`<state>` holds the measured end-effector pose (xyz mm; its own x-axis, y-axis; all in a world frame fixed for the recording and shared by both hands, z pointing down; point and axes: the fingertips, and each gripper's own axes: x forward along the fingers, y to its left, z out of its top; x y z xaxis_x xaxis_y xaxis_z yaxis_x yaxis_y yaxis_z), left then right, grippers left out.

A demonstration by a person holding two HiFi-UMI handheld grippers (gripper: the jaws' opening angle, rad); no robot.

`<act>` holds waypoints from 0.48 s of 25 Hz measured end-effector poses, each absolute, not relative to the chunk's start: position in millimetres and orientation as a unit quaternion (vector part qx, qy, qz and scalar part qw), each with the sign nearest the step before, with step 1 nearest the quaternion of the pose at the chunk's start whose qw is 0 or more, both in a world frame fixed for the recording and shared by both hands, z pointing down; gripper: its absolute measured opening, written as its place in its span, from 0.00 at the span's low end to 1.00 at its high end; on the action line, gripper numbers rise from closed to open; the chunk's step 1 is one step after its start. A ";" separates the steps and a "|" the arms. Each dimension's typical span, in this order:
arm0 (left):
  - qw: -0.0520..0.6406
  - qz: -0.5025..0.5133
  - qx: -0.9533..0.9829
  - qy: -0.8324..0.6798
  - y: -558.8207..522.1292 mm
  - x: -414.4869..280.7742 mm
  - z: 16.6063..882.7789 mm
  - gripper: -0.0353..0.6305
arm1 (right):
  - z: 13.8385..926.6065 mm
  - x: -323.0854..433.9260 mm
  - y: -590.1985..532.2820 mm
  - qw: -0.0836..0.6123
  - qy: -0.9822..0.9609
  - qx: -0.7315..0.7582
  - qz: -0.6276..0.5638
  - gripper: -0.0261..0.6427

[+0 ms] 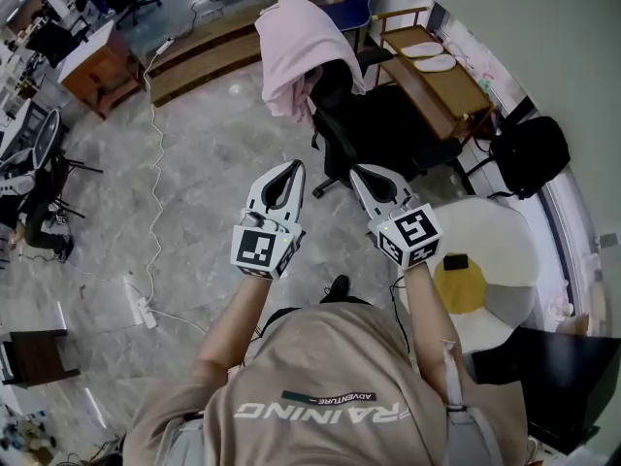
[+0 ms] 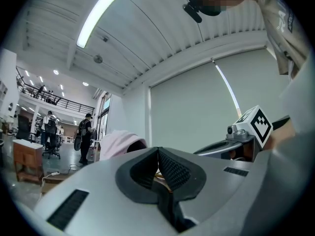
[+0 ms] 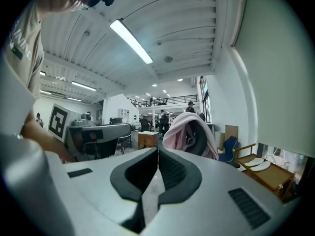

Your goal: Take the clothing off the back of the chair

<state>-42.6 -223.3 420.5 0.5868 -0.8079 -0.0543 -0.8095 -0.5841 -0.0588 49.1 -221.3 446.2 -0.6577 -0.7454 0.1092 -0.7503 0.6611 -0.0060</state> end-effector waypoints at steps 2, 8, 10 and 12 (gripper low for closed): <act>0.035 0.004 -0.887 0.461 -229.9 -37.9 426.4 0.07 | 450.8 54.1 -227.5 0.048 -0.913 0.404 0.031 0.08; 0.018 0.003 -0.881 0.472 -250.9 -25.8 435.3 0.07 | 453.8 66.1 -248.2 0.042 -0.918 0.393 0.036 0.08; 0.020 0.002 -0.878 0.478 -257.0 -26.5 433.9 0.07 | 454.2 67.4 -253.6 0.042 -0.920 0.388 0.038 0.08; 0.024 0.003 -0.874 0.485 -264.8 -28.4 430.5 0.07 | 454.1 67.7 -260.0 0.045 -0.921 0.384 0.036 0.08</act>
<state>-28.4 -264.8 430.5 0.5287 -0.8484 -0.0279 -0.8486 -0.5276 -0.0389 67.7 -260.0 454.1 -0.7007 -0.7049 0.1103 -0.7114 0.7020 -0.0328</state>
